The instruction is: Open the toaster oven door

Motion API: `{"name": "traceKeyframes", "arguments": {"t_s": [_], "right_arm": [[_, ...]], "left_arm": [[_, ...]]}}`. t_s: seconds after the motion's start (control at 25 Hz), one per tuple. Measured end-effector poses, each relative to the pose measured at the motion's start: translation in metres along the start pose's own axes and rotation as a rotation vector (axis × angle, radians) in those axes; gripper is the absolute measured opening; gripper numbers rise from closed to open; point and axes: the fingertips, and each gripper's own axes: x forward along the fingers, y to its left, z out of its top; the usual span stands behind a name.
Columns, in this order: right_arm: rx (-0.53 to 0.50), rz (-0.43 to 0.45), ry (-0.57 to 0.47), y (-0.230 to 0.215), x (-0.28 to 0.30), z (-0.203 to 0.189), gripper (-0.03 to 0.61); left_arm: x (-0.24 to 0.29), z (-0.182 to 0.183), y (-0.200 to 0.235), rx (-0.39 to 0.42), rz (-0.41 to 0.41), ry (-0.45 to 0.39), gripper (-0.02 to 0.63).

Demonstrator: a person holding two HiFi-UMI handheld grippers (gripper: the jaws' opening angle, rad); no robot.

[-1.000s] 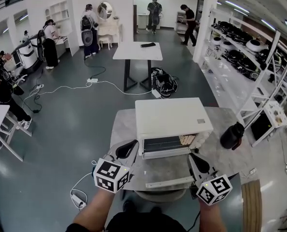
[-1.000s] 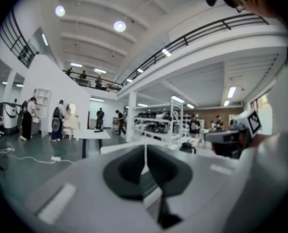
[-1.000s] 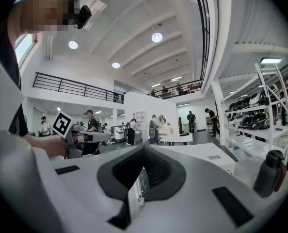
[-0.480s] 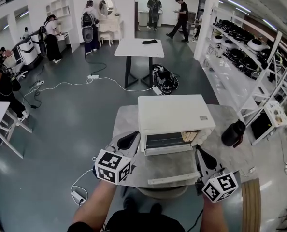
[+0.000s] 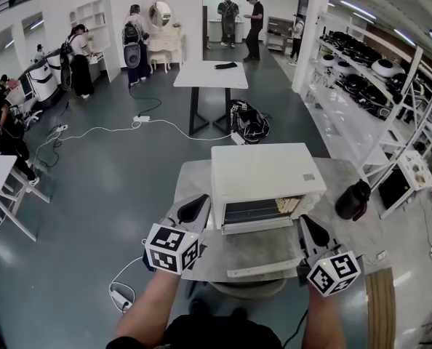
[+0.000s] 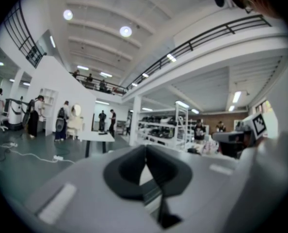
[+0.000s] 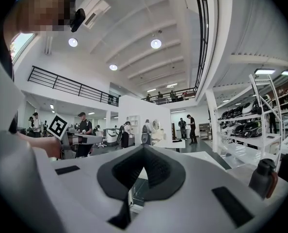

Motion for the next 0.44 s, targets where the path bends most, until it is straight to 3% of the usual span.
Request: {"name": "traceKeyframes", "arguments": {"t_s": [0.44], "right_arm": [[0.011,0.021,-0.011,0.005,0.017,-0.001,-0.009]], "left_arm": [[0.012,-0.01,0.016,0.024,0.009,0.012,0.011]]}}
